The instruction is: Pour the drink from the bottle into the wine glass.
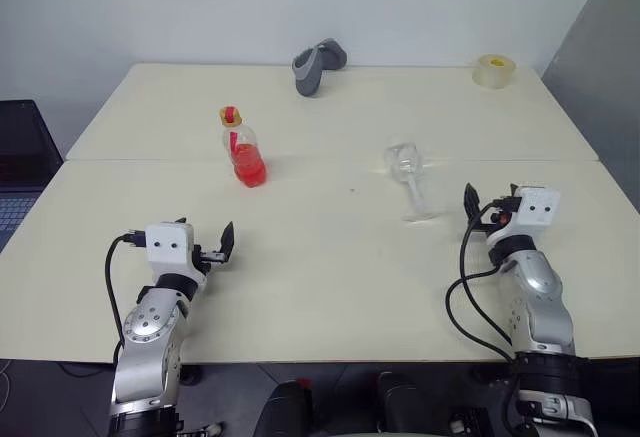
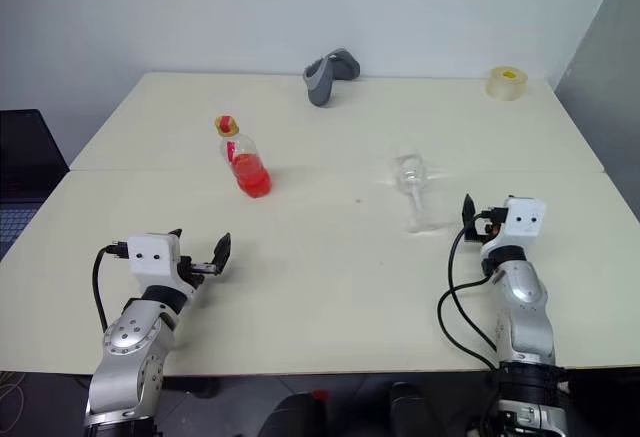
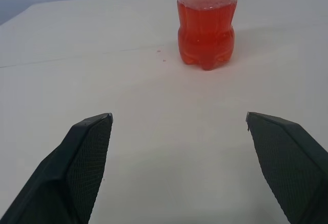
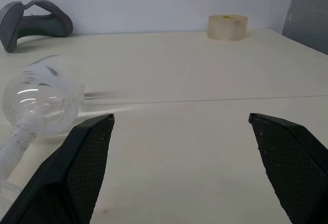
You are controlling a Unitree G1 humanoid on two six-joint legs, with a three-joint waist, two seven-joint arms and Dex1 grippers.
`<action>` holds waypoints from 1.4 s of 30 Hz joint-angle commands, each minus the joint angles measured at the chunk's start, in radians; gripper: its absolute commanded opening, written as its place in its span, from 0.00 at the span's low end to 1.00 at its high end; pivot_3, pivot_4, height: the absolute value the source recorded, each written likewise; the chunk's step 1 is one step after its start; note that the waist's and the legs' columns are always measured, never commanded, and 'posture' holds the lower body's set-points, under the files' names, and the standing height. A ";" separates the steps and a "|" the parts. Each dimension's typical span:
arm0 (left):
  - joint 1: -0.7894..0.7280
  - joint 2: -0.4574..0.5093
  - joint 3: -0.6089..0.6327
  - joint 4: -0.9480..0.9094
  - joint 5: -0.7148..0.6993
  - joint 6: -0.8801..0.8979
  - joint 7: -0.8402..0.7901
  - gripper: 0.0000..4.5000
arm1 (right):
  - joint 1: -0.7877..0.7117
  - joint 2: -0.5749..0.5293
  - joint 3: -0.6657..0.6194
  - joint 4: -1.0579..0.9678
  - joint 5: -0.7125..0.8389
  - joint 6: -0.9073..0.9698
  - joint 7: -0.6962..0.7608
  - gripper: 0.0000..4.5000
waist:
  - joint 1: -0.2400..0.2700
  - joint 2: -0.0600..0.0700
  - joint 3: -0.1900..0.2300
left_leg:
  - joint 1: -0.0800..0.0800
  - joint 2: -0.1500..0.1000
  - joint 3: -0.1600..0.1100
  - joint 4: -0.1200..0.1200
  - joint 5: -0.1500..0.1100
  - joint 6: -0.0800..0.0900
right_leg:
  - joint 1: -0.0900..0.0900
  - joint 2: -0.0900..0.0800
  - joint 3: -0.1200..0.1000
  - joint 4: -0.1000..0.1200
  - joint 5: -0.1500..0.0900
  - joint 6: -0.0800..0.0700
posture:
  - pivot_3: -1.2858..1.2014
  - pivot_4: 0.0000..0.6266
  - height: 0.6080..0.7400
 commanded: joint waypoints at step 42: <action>-0.458 0.073 -0.077 0.472 0.063 -0.079 -0.108 1.00 | -0.090 -0.132 0.421 -0.376 0.097 0.263 0.455 1.00 | 0.003 0.000 0.000 | -0.002 -0.001 -0.003 0.002 0.000 0.000 | 0.000 0.000 -0.003 -0.001 0.000 0.000 | 0.52 0.24 1.00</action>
